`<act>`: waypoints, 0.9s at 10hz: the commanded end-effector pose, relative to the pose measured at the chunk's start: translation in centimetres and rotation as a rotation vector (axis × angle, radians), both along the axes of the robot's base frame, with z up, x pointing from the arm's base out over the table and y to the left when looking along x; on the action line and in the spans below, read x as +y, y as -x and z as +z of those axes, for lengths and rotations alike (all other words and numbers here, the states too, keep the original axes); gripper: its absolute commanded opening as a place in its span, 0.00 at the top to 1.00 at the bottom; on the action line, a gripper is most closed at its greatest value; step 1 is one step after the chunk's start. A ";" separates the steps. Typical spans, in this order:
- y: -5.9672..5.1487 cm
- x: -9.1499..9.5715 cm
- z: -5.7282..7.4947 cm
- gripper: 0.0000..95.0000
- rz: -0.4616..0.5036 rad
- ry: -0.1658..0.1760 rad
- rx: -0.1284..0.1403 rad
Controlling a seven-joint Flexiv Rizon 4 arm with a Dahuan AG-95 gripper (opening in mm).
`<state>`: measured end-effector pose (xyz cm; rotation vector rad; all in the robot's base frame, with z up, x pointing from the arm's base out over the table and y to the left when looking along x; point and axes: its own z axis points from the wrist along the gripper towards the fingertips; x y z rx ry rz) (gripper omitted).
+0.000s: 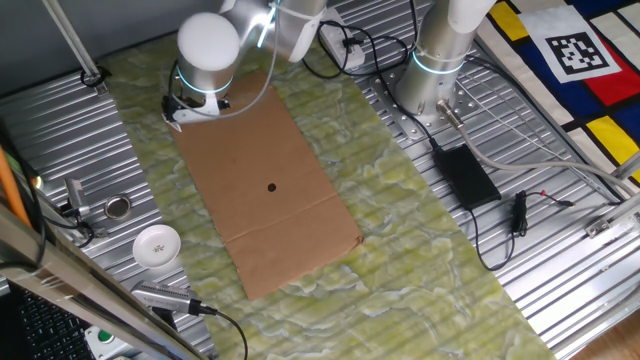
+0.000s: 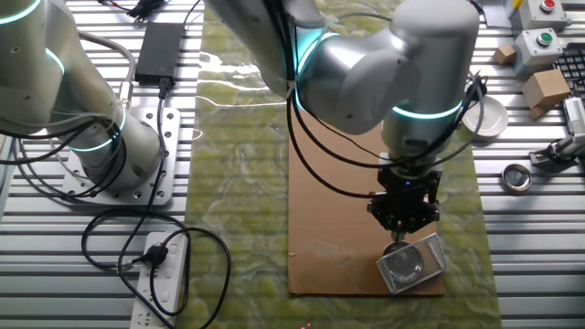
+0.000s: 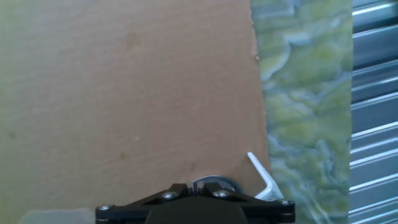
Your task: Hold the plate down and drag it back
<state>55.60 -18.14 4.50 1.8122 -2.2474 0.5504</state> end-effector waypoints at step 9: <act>-0.2 -1.4 -1.4 1.00 0.039 0.015 -0.020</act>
